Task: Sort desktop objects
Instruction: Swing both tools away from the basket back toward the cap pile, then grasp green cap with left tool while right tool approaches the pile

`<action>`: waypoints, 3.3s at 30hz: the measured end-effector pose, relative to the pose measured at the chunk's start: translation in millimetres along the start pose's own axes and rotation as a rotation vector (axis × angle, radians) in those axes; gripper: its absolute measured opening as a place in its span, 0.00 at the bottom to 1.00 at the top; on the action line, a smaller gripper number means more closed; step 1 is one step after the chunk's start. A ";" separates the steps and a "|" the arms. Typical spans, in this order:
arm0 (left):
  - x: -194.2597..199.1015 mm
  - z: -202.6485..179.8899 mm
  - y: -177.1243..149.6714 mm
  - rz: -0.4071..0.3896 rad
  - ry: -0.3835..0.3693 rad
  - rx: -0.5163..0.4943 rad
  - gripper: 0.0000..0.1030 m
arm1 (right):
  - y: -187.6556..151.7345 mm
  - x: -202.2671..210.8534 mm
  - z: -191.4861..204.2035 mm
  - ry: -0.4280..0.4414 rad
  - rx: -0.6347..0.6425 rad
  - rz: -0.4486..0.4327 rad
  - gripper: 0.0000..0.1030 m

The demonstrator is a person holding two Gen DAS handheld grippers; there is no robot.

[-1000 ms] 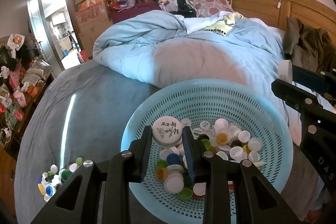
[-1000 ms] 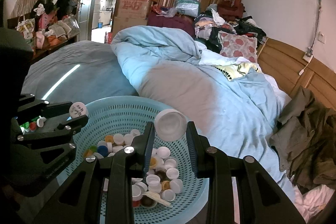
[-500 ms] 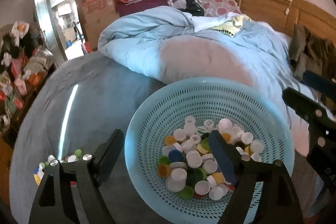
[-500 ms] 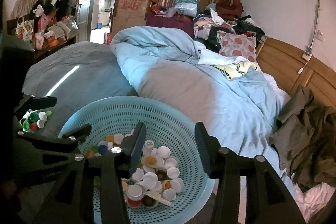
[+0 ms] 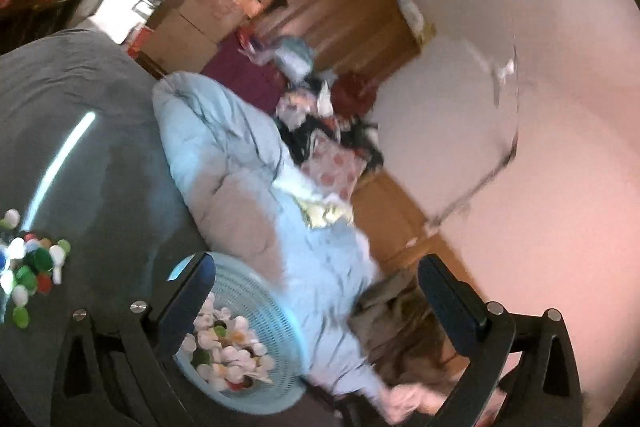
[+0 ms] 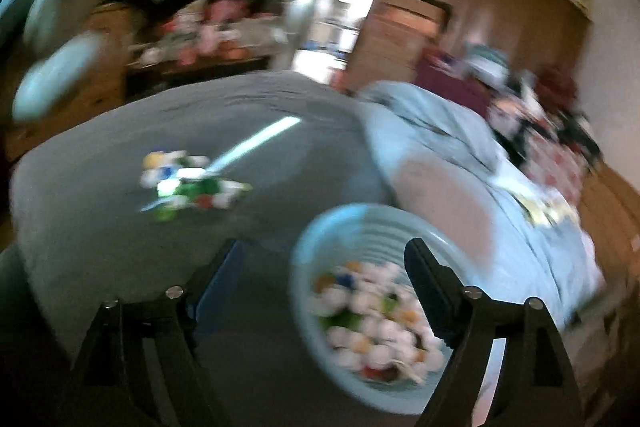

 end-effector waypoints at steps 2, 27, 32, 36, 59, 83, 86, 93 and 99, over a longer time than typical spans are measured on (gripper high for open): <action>29.9 0.9 3.6 -0.020 -0.013 0.025 1.00 | 10.8 8.7 35.8 0.030 0.090 -0.014 0.79; 180.1 53.6 -9.0 -0.137 -0.095 0.213 1.00 | 36.8 36.9 201.2 0.102 0.385 -0.003 0.87; 186.7 59.0 -9.4 -0.148 -0.090 0.219 1.00 | 33.1 33.7 210.6 0.078 0.400 0.011 0.88; 186.5 59.6 -9.9 -0.153 -0.083 0.213 1.00 | 29.9 31.4 217.0 0.073 0.405 0.012 0.88; 189.0 76.4 -6.1 -0.181 0.153 0.042 1.00 | -2.4 -4.4 229.8 0.090 0.321 0.039 0.88; -14.4 329.7 -120.4 0.384 0.752 -0.228 0.56 | -101.5 -88.6 72.7 0.248 -0.177 0.251 0.87; -29.3 328.1 -127.8 0.391 0.744 -0.262 0.56 | -100.3 -93.1 64.1 0.241 -0.191 0.228 0.84; -37.9 339.7 -124.1 0.367 0.765 -0.254 0.31 | -86.0 -113.8 49.6 0.260 -0.225 0.166 0.47; -15.9 339.0 -129.1 0.282 0.761 -0.252 0.31 | -61.4 -168.4 49.0 0.332 -0.276 0.123 0.43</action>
Point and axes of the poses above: each gripper's, at about its wrist camera, not at the fingertips, and x roughly against the way its jaws point, z to its left, y to its top, the point moved 3 cm from there along -x, roughly the way its jaws point, and after that the axes turned 1 degree about y, right-handed, at the moved point
